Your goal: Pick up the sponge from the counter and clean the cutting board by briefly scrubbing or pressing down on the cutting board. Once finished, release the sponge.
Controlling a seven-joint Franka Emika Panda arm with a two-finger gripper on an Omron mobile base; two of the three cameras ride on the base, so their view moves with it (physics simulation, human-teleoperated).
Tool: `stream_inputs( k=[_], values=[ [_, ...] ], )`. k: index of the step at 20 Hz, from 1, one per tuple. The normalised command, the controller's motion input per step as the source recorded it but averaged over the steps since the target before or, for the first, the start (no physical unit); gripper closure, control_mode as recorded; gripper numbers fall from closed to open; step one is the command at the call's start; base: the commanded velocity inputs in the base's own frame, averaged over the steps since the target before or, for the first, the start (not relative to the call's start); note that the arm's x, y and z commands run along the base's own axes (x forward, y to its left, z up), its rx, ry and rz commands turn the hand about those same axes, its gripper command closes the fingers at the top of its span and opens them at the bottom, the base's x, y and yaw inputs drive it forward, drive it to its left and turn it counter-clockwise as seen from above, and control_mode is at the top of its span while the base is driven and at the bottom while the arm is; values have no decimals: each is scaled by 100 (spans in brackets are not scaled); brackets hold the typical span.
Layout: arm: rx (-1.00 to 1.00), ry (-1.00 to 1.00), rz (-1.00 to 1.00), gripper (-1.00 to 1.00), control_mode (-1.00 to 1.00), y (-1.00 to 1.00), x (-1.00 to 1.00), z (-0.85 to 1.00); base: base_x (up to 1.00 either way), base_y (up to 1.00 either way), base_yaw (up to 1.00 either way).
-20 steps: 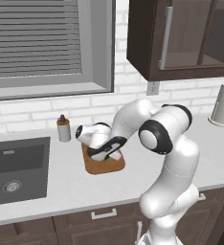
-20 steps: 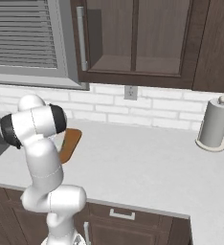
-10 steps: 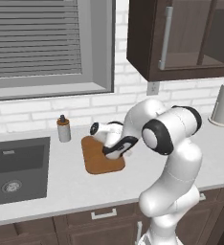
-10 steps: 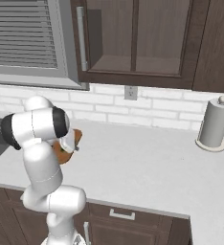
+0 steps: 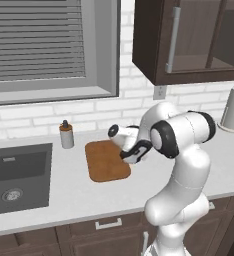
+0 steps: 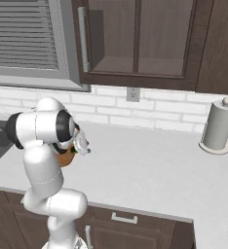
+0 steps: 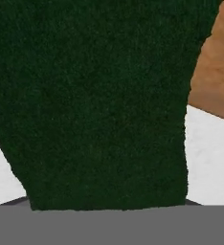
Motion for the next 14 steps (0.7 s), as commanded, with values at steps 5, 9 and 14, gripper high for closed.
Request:
stream_inputs(
  k=[5, 9, 14],
  values=[
    [0, 0, 0, 100, -100, -98, -1, -13, 0, 0, 0],
    [4, 0, 0, 100, -100, -62, -3, 16, 0, 0, 0],
    [24, 1, -2, 100, -100, -38, -4, 22, 0, 0, 0]
  ],
)
